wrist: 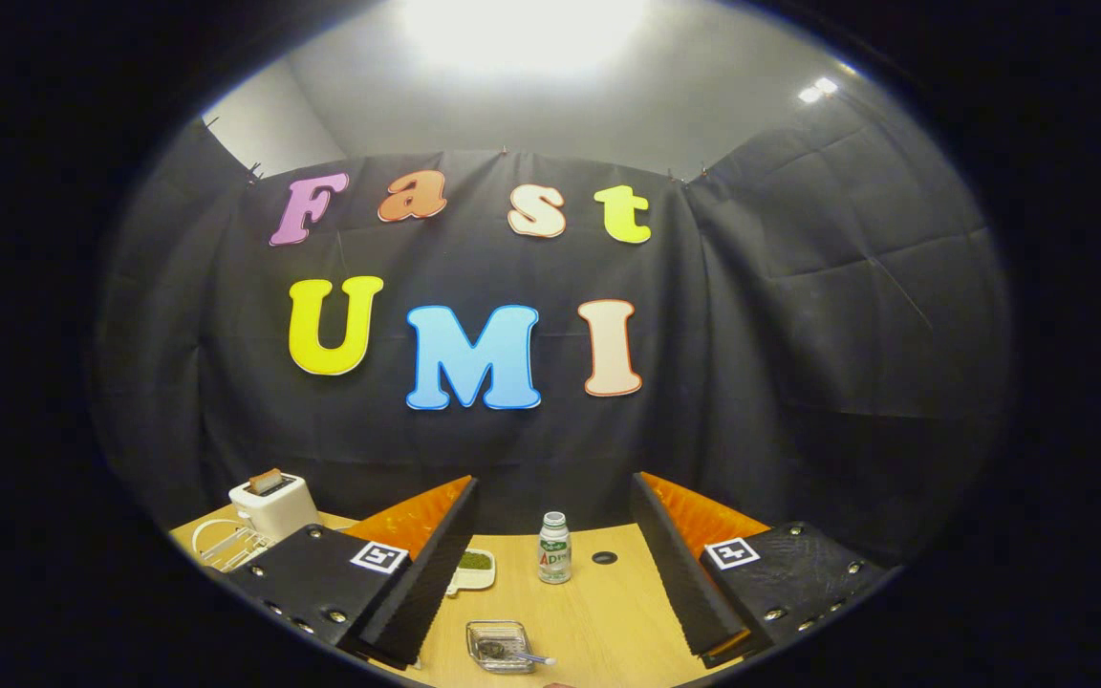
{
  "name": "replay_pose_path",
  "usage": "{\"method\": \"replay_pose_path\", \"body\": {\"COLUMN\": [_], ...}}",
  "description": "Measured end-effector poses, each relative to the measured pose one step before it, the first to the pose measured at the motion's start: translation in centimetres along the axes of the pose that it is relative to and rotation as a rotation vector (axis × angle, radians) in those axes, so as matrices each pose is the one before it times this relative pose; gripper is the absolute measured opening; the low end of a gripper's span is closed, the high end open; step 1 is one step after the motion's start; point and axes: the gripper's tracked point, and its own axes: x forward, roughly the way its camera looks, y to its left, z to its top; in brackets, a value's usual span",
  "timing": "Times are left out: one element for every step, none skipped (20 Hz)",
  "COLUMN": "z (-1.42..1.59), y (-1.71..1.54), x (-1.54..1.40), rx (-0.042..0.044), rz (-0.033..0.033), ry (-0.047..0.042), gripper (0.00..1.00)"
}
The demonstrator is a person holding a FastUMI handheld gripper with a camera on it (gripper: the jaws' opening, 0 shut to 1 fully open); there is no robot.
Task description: Take the plate from the dish rack, then take the spoon from the basket and place it into the plate.
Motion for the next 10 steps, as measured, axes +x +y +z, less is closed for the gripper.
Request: {"method": "replay_pose_path", "body": {"z": [0.259,0.174,0.227,-0.544,-0.160,0.437,0.024,-0.446,-0.335,-0.218], "y": [0.820,1.021,0.843,0.283,0.596,0.925,0.559,0.596,0.689,0.869], "x": [-0.006,0.044,0.237,0.197,-0.120,0.299,0.322,0.348,0.297,0.402], "rx": [0.00450,0.01047,0.00544,0.00175,0.00795,0.00874,0.00282,0.00138,0.00128,0.00410], "rz": [0.01396,0.01933,0.01528,0.00306,0.01265,0.01328,0.00494,0.00613,0.00931,0.01383], "ry": [-0.00168,-0.00626,-0.00095,0.02436,0.01460,0.00235,0.01401,0.02860,0.03214,0.02832], "gripper": [0.97,0.97,0.98,0.97,0.97,0.98,0.97,0.97,0.97,0.97]}}
